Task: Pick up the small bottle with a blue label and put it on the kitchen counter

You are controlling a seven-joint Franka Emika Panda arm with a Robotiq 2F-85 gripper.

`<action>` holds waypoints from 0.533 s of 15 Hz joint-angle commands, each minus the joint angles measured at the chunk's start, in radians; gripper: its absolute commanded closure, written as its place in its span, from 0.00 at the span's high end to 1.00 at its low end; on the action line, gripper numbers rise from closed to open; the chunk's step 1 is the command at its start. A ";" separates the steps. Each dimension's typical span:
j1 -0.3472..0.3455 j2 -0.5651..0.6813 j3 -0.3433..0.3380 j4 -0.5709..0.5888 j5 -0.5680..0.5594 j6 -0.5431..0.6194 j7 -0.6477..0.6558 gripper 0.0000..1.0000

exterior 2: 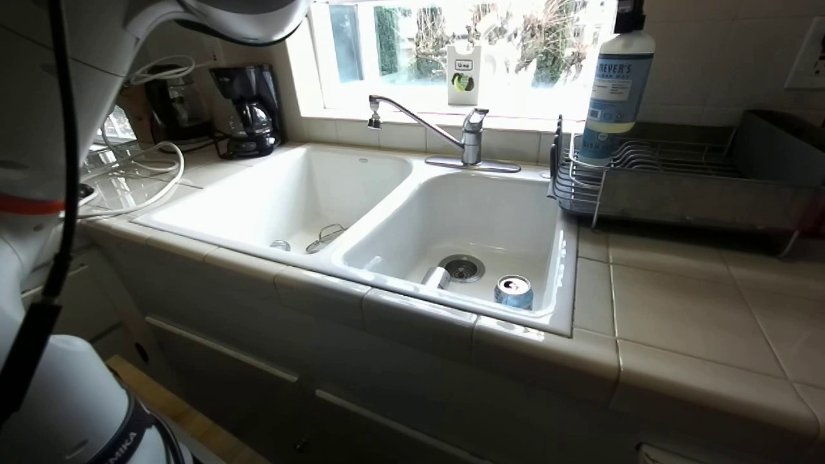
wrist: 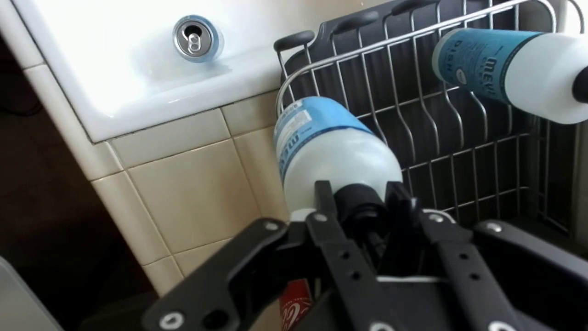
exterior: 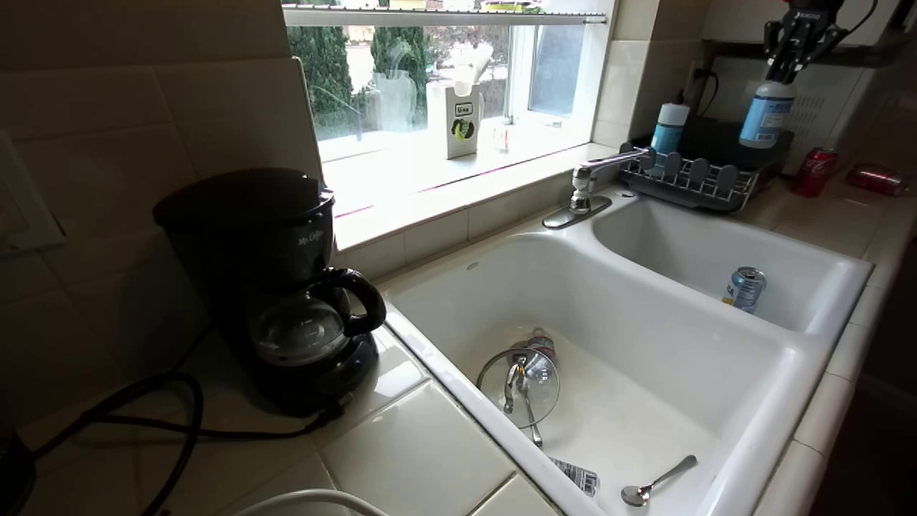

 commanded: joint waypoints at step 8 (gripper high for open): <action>0.019 -0.175 0.006 -0.315 -0.014 0.022 -0.269 0.08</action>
